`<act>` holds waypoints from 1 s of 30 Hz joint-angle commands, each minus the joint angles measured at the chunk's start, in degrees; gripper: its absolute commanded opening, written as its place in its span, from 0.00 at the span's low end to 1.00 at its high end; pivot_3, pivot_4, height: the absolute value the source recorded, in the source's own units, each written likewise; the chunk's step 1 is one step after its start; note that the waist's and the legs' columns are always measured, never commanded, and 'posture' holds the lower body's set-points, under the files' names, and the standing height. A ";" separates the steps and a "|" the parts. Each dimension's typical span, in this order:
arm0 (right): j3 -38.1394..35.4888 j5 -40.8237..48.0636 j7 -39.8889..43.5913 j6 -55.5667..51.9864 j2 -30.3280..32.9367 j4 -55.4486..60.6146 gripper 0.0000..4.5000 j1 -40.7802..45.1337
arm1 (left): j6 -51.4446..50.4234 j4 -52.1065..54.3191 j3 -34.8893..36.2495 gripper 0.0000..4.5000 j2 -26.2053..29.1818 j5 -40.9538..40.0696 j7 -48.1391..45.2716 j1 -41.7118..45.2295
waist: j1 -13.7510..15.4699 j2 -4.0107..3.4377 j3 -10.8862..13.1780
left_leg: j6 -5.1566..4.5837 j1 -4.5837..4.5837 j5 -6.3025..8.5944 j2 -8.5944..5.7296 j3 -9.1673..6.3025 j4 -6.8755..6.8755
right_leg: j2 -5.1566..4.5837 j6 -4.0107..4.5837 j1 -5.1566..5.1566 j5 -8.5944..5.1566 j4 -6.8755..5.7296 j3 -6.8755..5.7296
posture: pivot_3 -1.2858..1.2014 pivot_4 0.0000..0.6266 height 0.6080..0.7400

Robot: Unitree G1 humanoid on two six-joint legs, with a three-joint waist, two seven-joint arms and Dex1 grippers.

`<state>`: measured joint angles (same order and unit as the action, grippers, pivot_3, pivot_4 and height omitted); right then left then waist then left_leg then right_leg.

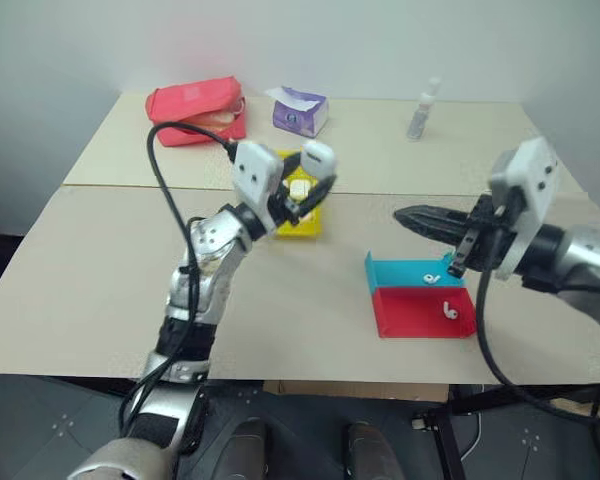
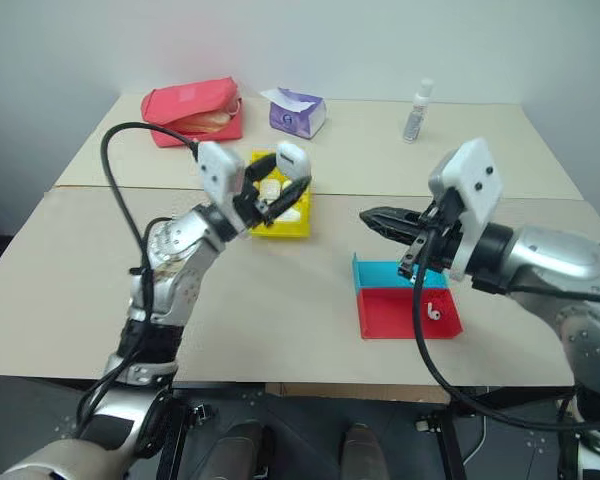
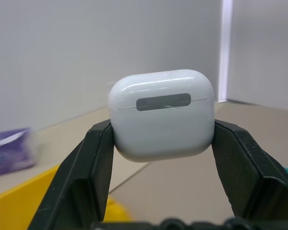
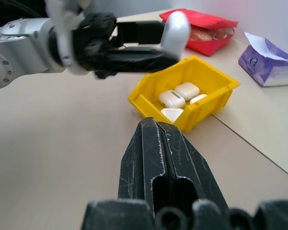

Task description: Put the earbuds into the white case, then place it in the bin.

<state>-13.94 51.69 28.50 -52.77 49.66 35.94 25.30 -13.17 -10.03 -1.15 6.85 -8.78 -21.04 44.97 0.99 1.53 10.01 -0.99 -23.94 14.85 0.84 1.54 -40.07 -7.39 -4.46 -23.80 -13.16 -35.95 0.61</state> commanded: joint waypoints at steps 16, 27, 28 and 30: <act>-0.91 -1.55 -6.74 0.63 -3.70 4.79 0.00 -2.26 | 16.12 -32.15 1.22 0.99 -2.34 9.44 16.65 13.38 | -0.33 0.01 0.00 | 0.05 -0.32 -0.03 0.00 0.06 0.05 | 0.00 0.01 -0.32 0.01 -0.10 -0.06 | 0.52 0.24 1.00; 3.36 -16.30 -4.10 8.34 -1.32 5.85 0.00 -13.31 | -1.51 13.68 3.95 0.99 19.47 -10.19 -18.96 -10.11 | -1.69 -0.03 -0.03 | 0.17 -0.27 -0.10 0.05 0.04 0.11 | 0.00 0.01 -0.35 0.02 -0.21 -0.01 | 0.52 0.24 1.00; 3.88 -17.69 -3.87 9.23 -1.24 5.64 0.00 -14.14 | -3.11 17.57 4.92 0.99 21.90 -12.86 -21.67 -12.53 | -1.79 -0.03 -0.03 | 0.17 -0.27 -0.10 0.07 0.02 0.12 | 0.00 0.01 -0.35 0.01 -0.21 -0.01 | 0.52 0.24 1.00; 4.44 -19.38 -3.44 11.15 -2.12 4.91 0.00 -15.04 | -6.59 25.62 8.22 0.99 27.75 -18.85 -26.89 -18.98 | -1.79 -0.03 -0.02 | 0.17 -0.22 -0.10 0.11 -0.07 0.12 | 0.01 0.03 -0.35 0.01 -0.17 0.00 | 0.52 0.24 1.00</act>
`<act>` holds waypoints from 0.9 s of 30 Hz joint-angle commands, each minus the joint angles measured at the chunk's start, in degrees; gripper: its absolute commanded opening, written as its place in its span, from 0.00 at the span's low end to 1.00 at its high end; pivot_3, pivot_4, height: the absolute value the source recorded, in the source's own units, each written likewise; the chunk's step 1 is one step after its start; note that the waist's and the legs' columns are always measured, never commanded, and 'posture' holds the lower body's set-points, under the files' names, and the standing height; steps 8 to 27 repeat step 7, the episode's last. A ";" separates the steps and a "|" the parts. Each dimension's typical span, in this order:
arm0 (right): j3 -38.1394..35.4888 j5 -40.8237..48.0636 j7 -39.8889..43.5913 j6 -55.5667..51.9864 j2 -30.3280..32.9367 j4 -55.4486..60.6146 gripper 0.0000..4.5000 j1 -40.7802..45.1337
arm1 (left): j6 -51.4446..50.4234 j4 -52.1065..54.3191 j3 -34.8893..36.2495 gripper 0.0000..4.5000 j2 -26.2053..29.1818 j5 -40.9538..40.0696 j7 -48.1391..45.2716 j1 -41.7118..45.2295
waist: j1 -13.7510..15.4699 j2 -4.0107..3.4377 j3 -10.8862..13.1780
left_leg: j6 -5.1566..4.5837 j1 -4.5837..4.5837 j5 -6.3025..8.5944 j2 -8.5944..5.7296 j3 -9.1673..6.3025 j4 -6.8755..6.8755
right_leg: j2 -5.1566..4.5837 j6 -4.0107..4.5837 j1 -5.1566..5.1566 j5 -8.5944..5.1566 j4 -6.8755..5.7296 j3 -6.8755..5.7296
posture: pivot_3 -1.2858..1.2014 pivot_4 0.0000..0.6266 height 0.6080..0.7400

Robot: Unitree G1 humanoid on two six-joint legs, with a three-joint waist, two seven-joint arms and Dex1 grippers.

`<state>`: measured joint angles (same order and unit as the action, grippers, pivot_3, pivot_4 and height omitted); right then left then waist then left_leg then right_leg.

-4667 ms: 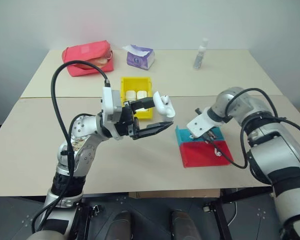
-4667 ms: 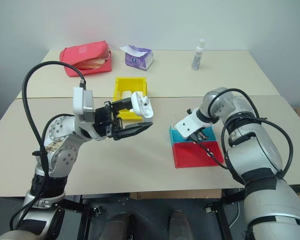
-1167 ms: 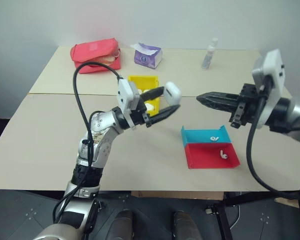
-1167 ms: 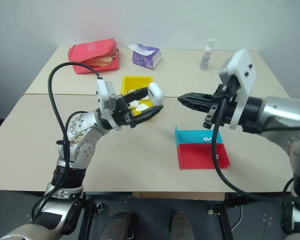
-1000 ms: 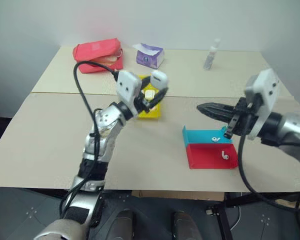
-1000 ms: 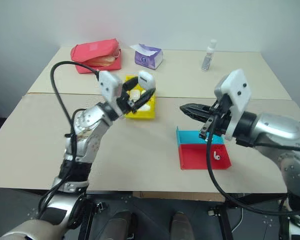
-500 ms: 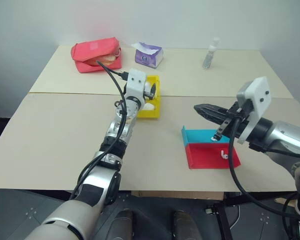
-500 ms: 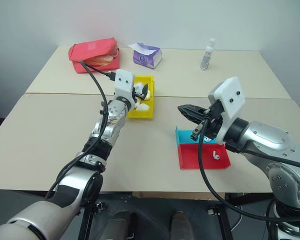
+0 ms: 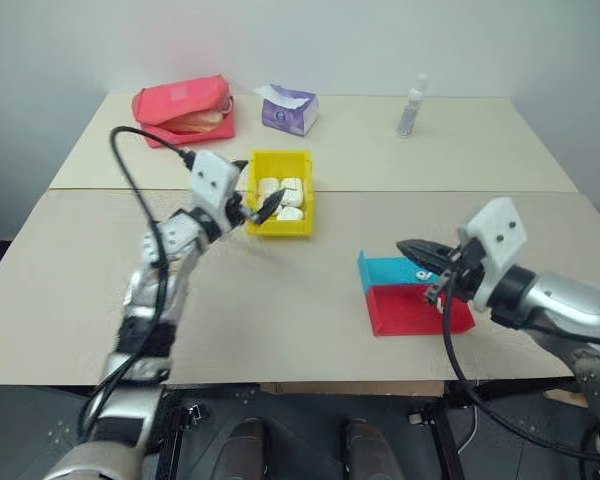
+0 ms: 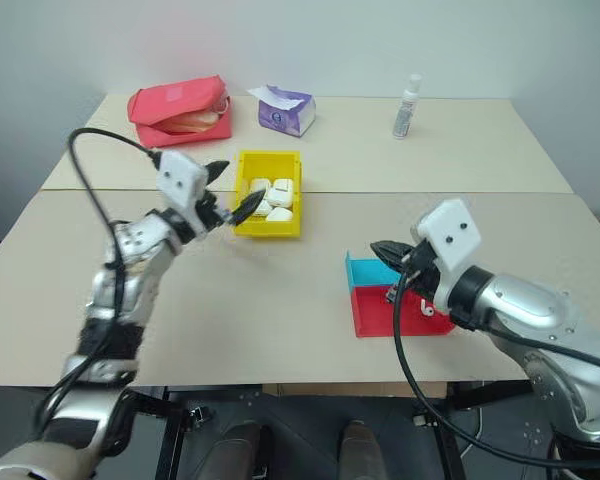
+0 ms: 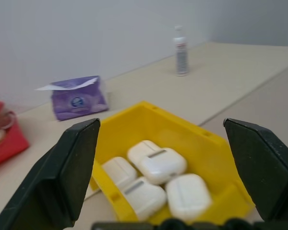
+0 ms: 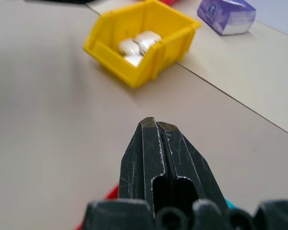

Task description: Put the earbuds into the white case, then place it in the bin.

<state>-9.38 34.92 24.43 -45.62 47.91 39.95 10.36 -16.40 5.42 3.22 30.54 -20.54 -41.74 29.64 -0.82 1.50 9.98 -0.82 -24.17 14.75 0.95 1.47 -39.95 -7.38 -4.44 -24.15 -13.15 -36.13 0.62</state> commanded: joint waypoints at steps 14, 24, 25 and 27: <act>-0.59 -3.83 5.84 8.01 -0.99 -0.56 0.00 -2.19 | -13.12 22.84 14.21 0.99 15.16 -16.44 -8.74 -17.55 | 0.29 -0.01 -0.02 | -0.01 0.34 0.01 0.00 -0.03 0.05 | 0.00 0.05 0.24 -0.03 0.03 0.06 | 0.52 0.24 1.00; -0.59 -3.83 5.84 8.01 -0.99 -0.56 0.00 -2.19 | -13.12 22.84 14.21 0.99 15.16 -16.44 -8.74 -17.55 | 0.29 -0.01 -0.02 | -0.01 0.34 0.01 0.00 -0.03 0.05 | 0.00 0.05 0.24 -0.03 0.03 0.06 | 0.52 0.24 1.00; -0.59 -3.83 5.84 8.01 -0.99 -0.56 0.00 -2.19 | -13.12 22.84 14.21 0.99 15.16 -16.44 -8.74 -17.55 | 0.29 -0.01 -0.02 | -0.01 0.34 0.01 0.00 -0.03 0.05 | 0.00 0.05 0.24 -0.03 0.03 0.06 | 0.52 0.24 1.00; -0.59 -3.83 5.84 8.01 -0.99 -0.56 0.00 -2.19 | -13.12 22.84 14.21 0.99 15.16 -16.44 -8.74 -17.55 | 0.29 -0.01 -0.02 | -0.01 0.34 0.01 0.00 -0.03 0.05 | 0.00 0.05 0.24 -0.03 0.03 0.06 | 0.52 0.24 1.00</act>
